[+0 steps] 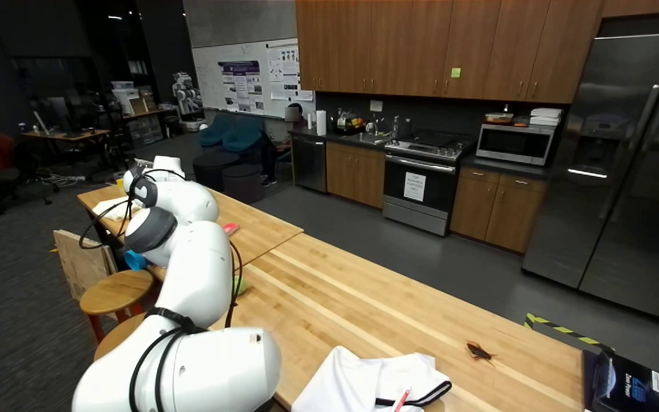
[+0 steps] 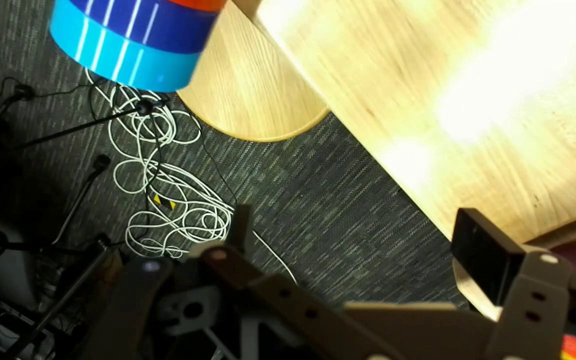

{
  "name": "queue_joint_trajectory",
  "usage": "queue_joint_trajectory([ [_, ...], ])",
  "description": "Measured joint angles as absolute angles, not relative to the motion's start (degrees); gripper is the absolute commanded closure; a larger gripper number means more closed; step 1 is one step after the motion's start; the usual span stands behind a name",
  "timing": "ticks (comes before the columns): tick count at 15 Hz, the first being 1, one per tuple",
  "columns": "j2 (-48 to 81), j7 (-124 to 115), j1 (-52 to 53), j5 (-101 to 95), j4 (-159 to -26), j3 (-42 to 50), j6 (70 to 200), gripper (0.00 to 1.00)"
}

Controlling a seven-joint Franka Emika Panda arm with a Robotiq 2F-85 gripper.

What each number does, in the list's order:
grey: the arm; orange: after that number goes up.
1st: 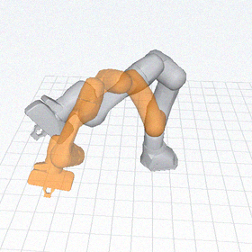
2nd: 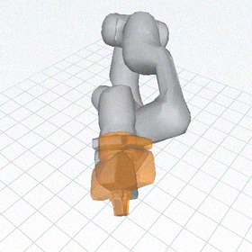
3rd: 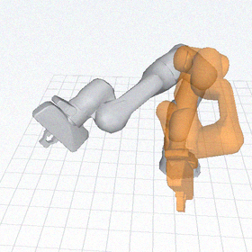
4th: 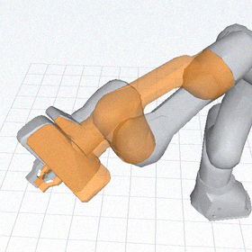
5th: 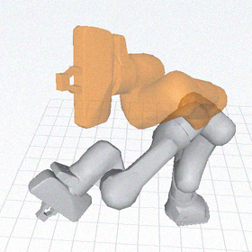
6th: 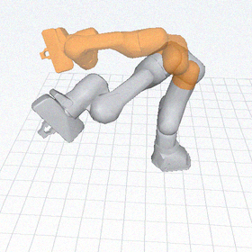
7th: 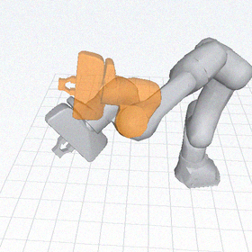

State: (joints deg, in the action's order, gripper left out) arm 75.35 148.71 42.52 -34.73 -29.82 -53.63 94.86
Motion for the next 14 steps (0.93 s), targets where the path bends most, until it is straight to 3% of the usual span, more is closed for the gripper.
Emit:
queue_joint_trajectory([
  [14,75.3,149.0,43.5,-31.2,-30.2,-49.9,94.6,0.00],
])
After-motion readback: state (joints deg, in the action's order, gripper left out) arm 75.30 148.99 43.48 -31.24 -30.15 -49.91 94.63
